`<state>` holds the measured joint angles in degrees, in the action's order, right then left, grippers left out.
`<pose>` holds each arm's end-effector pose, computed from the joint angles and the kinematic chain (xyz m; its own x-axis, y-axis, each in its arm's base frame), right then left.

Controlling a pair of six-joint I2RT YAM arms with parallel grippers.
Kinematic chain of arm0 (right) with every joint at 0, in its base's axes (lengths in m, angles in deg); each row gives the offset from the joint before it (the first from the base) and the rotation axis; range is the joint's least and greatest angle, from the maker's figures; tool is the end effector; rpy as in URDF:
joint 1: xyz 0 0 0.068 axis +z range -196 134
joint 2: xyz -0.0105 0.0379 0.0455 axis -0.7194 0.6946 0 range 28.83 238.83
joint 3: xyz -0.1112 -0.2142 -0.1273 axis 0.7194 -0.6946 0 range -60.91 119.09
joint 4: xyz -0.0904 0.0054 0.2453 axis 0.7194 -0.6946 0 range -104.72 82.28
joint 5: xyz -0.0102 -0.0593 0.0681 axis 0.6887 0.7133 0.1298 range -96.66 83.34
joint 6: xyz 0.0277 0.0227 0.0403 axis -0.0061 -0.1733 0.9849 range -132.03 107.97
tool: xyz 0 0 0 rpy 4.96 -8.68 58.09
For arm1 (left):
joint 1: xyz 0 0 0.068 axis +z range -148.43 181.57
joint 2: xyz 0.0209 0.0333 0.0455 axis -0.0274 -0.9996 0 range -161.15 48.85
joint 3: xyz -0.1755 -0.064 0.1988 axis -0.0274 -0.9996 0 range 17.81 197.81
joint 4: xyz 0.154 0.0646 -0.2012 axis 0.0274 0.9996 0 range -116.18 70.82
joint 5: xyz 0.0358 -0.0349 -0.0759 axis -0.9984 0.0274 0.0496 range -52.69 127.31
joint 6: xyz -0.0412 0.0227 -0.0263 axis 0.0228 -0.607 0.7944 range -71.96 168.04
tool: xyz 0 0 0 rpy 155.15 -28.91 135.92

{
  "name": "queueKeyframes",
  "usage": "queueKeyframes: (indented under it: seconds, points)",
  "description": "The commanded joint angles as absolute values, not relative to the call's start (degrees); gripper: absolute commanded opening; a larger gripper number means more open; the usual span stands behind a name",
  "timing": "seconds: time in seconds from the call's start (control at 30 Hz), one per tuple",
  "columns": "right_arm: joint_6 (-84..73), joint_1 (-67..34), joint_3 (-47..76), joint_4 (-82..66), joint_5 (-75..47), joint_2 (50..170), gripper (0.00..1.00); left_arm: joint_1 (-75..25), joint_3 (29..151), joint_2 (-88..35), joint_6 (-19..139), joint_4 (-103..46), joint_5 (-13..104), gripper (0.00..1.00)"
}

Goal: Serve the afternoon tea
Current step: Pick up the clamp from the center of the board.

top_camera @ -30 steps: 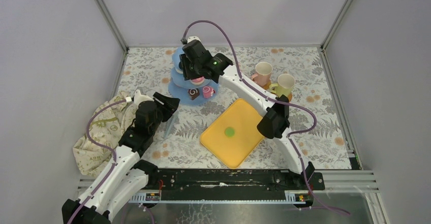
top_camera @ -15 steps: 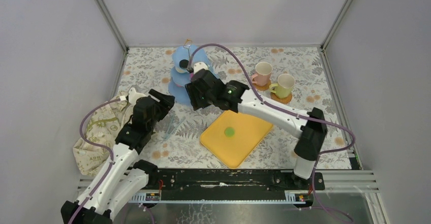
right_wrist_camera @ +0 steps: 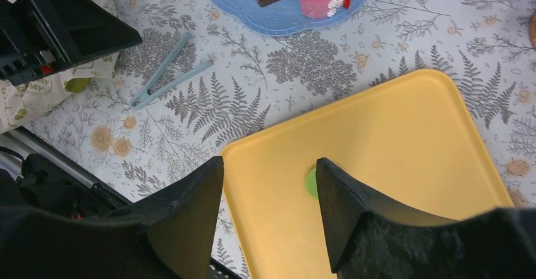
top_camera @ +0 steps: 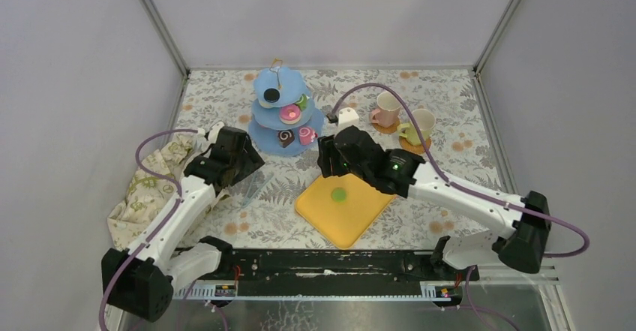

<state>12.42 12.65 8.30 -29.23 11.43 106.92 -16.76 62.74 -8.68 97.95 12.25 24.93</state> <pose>0.1706 0.2589 0.3388 -0.5179 -0.0940 -0.8503 -0.5033 0.8372 0.2140 0.1912 -0.0554 0.2568 -0.6125 -0.5842 -0.5325 -0.4492 0.8116 -0.3736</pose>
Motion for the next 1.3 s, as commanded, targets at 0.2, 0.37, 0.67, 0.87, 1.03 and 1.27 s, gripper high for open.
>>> queueKeyframes:
  seconds: [0.2,0.37,0.67,0.87,1.03,1.27]
  points:
    - [14.43,12.5,-2.22,-20.37,11.37,97.13,0.63,-16.62,67.26,-19.71,91.83,25.32,21.75,0.71]
    - [15.3,12.53,-6.57,-17.15,9.09,93.0,0.63,-16.53,67.76,-23.39,93.14,23.51,20.97,0.69]
    - [15.83,12.55,-9.62,-17.38,9.07,87.63,0.63,-16.42,67.69,-34.74,92.61,17.84,18.97,0.65]
    - [15.75,12.54,-10.1,-18.35,9.1,85.48,0.63,-14.71,66.74,-38.45,93.05,14.03,16.9,0.64]
    - [15.45,12.54,-10.28,-19.03,10.04,84.86,0.63,-13.92,66.18,-39.83,93.17,12.12,16.75,0.63]
    - [15.5,12.5,-10.53,-19.7,11.49,83.81,0.64,-13.63,62.99,-42.85,95.11,9.43,18.17,0.57]
